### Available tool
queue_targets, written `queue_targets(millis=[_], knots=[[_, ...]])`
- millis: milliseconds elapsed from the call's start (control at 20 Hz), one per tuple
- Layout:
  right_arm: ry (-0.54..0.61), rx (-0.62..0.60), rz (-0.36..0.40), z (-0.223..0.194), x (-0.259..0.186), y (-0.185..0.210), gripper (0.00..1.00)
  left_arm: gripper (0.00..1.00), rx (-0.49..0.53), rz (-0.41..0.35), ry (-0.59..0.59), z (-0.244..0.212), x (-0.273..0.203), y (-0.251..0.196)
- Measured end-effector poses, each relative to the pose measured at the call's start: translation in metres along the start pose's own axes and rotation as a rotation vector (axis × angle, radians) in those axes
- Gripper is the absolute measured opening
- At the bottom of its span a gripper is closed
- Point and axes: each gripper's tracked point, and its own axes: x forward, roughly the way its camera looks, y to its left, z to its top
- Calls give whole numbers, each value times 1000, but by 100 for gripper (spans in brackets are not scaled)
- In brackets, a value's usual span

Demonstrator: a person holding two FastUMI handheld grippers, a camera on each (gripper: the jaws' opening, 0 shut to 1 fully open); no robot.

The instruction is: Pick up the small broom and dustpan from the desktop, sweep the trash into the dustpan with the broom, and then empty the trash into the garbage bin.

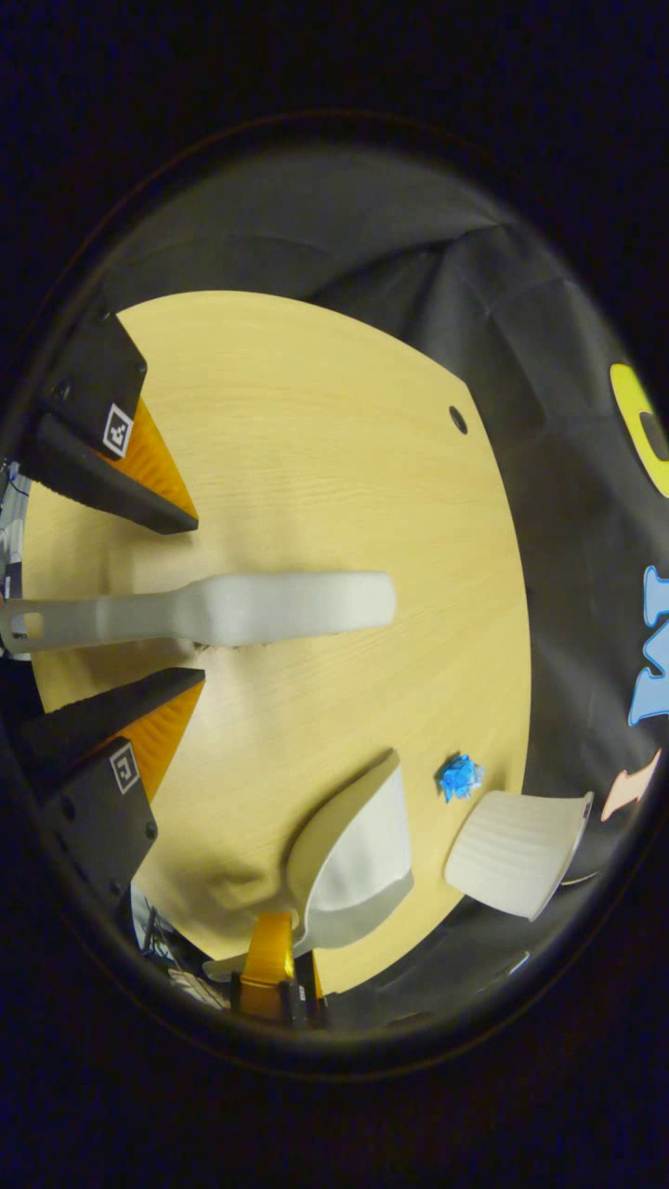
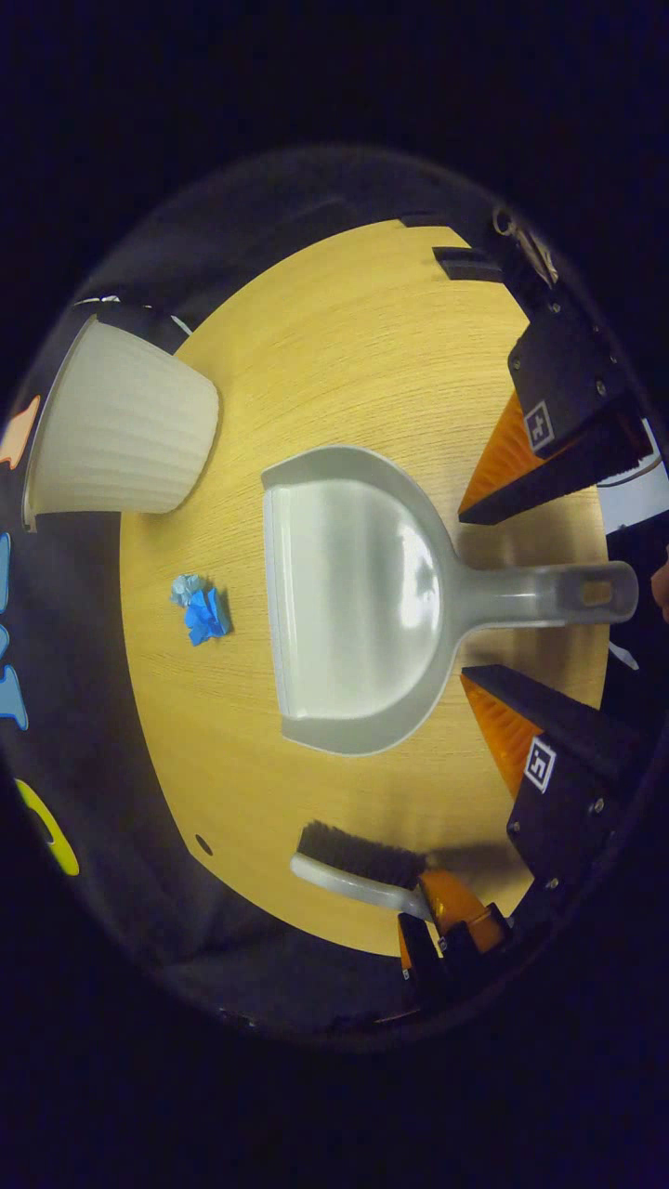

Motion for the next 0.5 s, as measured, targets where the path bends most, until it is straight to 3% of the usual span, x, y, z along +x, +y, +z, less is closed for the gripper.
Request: queue_targets(millis=[400,500], knots=[[33,-25,-25,-4,24,-3,95,98,-49,-6,49,-6,23,-2],[32,-36,-35,-3,28,-6,89,94,-53,4,42,-2,25,-2]])
